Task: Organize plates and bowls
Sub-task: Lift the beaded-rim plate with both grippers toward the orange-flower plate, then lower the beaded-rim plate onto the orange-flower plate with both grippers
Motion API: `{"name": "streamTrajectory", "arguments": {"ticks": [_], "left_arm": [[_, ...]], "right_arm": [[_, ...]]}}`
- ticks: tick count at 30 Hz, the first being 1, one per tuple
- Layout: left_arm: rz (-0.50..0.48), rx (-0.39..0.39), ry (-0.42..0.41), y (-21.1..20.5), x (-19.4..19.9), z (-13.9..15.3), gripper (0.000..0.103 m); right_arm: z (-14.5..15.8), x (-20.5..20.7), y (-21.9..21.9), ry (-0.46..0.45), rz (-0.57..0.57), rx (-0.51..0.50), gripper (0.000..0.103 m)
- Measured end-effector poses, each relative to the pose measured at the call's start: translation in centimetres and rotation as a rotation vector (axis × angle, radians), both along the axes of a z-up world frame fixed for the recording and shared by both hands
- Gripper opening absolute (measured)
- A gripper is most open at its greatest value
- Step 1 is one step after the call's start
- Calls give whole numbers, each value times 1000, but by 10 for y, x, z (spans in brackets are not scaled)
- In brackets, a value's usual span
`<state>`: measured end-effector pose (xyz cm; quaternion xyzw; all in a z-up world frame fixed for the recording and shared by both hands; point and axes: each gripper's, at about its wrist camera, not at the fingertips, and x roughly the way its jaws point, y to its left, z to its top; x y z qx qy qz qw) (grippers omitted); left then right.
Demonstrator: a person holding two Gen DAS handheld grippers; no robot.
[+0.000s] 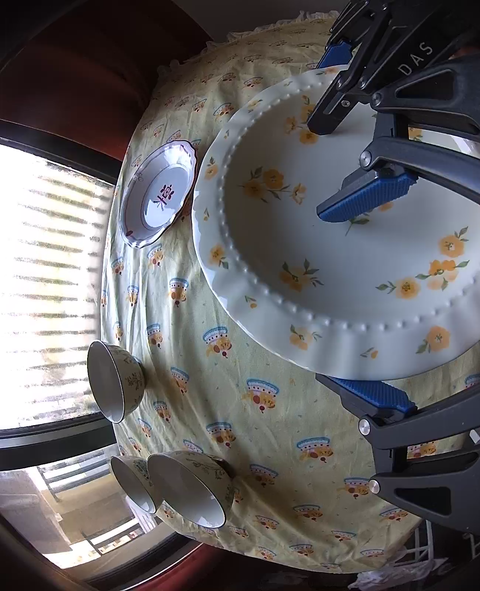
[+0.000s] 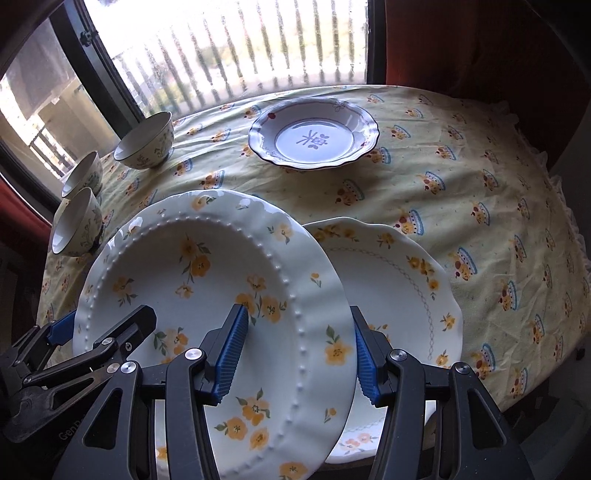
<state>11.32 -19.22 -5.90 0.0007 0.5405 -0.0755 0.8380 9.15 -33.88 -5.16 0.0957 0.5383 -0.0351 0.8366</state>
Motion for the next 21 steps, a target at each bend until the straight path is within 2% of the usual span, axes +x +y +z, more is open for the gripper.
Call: {"name": "streamTrajectory", "arguments": {"ticks": [9,21], "left_arm": [[32,-21,6,-52,-9,-7,79],[48,-68,72,-96,-12,-31,79]], "right_arm": [[-6,-5,-58,-1,42,-20,58],[-15,-6,-108,11,51,-75,58]]}}
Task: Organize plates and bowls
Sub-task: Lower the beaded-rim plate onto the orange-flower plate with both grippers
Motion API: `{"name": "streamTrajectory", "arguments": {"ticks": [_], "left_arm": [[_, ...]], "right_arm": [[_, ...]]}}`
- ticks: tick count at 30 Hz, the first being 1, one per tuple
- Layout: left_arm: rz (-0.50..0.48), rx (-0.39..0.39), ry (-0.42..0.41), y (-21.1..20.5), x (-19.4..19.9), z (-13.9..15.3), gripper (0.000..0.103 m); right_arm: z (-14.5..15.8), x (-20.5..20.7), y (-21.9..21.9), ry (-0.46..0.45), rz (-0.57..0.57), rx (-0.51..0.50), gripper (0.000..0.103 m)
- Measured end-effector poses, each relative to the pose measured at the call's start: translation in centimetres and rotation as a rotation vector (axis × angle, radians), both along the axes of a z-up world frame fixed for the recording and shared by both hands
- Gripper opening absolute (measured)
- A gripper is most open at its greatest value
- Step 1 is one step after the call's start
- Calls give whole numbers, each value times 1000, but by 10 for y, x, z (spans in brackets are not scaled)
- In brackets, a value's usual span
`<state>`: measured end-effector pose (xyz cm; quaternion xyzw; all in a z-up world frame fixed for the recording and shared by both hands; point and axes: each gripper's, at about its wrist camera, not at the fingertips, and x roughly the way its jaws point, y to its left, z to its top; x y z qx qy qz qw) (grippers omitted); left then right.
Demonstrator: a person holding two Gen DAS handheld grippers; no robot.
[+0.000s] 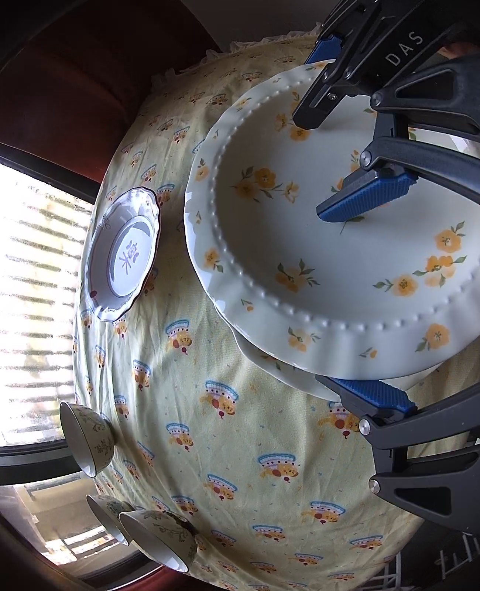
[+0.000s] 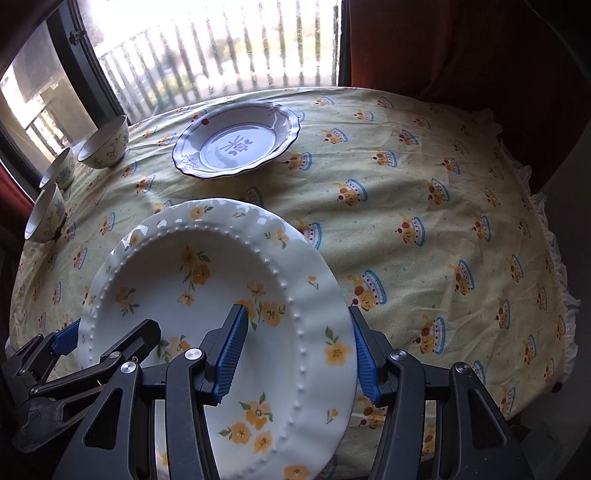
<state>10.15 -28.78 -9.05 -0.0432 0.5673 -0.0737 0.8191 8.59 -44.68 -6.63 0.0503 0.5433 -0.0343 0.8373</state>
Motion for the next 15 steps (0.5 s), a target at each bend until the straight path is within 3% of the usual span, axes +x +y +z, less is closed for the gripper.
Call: {"name": "streamTrajectory", "arguments": {"ticks": [15], "left_arm": [[27,-30,104,-12,2,-33,79]], "right_arm": [[-23,3,-14,36,23,-45,58]]}}
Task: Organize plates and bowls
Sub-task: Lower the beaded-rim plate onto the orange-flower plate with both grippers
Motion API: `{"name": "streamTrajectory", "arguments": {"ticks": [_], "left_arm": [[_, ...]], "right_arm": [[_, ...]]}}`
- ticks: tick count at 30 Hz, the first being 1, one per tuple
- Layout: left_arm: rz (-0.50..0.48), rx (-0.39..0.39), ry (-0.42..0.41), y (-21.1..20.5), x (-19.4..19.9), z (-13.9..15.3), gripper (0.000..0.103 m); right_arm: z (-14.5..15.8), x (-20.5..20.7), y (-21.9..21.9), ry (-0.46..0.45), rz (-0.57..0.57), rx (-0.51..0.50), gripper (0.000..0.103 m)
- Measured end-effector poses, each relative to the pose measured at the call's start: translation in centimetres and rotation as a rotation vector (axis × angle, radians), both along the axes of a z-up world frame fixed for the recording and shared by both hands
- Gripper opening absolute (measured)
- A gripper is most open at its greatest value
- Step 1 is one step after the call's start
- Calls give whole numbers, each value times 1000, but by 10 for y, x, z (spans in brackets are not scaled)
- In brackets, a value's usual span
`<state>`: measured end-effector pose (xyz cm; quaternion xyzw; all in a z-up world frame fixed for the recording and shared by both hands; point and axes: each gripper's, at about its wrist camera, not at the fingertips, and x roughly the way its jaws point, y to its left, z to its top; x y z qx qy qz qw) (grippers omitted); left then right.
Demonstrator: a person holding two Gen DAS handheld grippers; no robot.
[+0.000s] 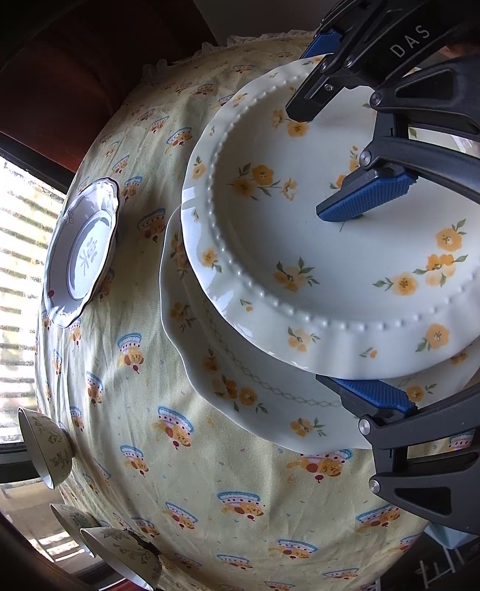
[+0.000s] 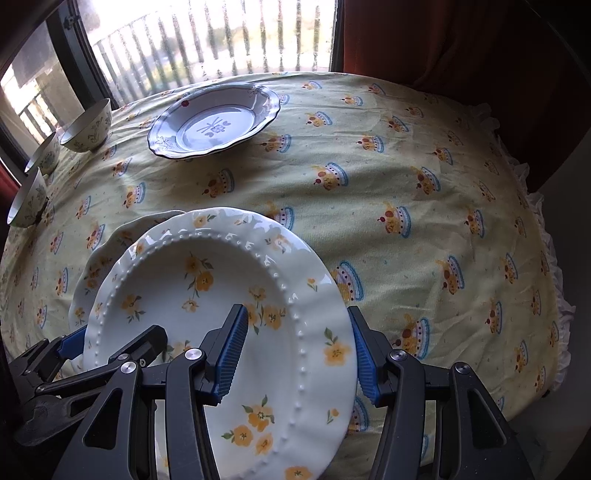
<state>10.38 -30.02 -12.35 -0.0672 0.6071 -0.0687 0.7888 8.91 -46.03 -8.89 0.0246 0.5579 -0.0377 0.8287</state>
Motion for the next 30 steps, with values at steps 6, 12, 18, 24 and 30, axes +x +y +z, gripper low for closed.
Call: {"name": "streamTrajectory", "arguments": {"ticks": [6,12,18,24,30], "left_arm": [[2,24,-7,-3,4,-2,80],[-5,66,-24,-7,8,-3,81],[-5,151,-48,-12,7,-2,85],[-10,226,-56,-17,7,-1,93],[-3,226,-57,-8,1,17,93]], "right_arm": [[-6,6,0,14,10,8,58],[-12,8,-3,24,-2,30,57],[-15,4,1,24,12,10,54],[-16,0,-2,26,-6,30,54],[-11,-1,1,18,2,36,49]]}}
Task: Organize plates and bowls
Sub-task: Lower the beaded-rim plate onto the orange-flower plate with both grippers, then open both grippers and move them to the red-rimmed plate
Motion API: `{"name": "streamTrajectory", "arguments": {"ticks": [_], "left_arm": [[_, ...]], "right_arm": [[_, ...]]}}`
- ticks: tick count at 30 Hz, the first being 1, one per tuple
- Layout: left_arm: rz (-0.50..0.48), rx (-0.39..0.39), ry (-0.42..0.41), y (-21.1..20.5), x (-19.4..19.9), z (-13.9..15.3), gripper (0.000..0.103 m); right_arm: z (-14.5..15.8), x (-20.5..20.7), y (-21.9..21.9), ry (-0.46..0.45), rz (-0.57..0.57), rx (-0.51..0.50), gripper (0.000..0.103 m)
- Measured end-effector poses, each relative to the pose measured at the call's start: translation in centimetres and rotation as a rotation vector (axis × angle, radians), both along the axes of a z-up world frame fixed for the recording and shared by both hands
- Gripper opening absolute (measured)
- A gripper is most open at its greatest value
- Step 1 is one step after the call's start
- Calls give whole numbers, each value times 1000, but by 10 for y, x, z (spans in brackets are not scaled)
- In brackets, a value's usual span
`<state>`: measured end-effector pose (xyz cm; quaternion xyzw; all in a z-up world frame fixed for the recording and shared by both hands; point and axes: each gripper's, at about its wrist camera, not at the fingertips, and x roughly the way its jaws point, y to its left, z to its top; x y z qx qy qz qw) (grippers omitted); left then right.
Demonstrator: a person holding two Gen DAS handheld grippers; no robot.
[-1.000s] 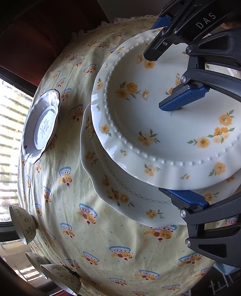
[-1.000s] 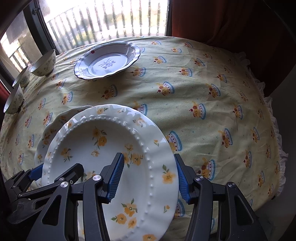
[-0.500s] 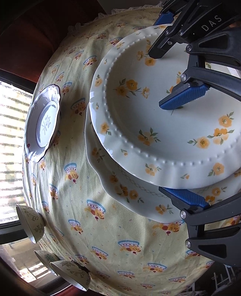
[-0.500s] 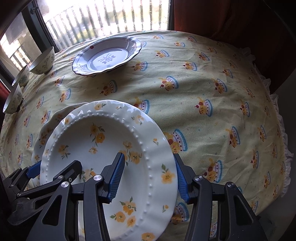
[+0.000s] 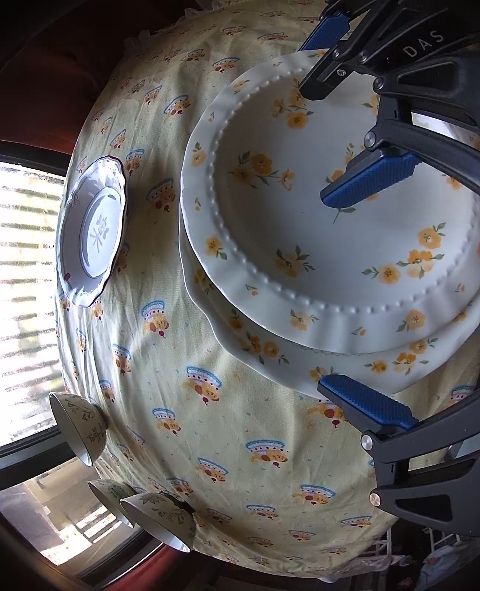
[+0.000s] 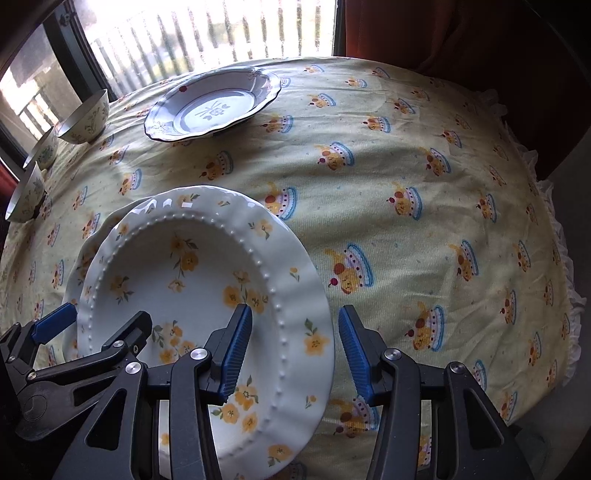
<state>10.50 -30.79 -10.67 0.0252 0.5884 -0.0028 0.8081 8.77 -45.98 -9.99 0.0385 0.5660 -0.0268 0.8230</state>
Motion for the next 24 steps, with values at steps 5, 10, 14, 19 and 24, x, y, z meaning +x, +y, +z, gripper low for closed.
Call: {"name": "streamTrajectory", "arguments": {"ticks": [5,10,14,19,24], "left_arm": [[1,30,-16,12,-3,12,93],[-24,23,-21,24,1,14,93],[-68,-12,-17,31,3,16,93],[-128,-43,-30,42,8,25,93],[-166,-76,-60,62,17,44,93]], "right_arm": [[-9,3,11,47,-20,-22,45],[-15,0,24,78,-38,-12,45],[-13,-1,22,86,-113,6,46],[5,-6,30,62,-183,28,64],[33,-7,50,6,-232,13,66]]}}
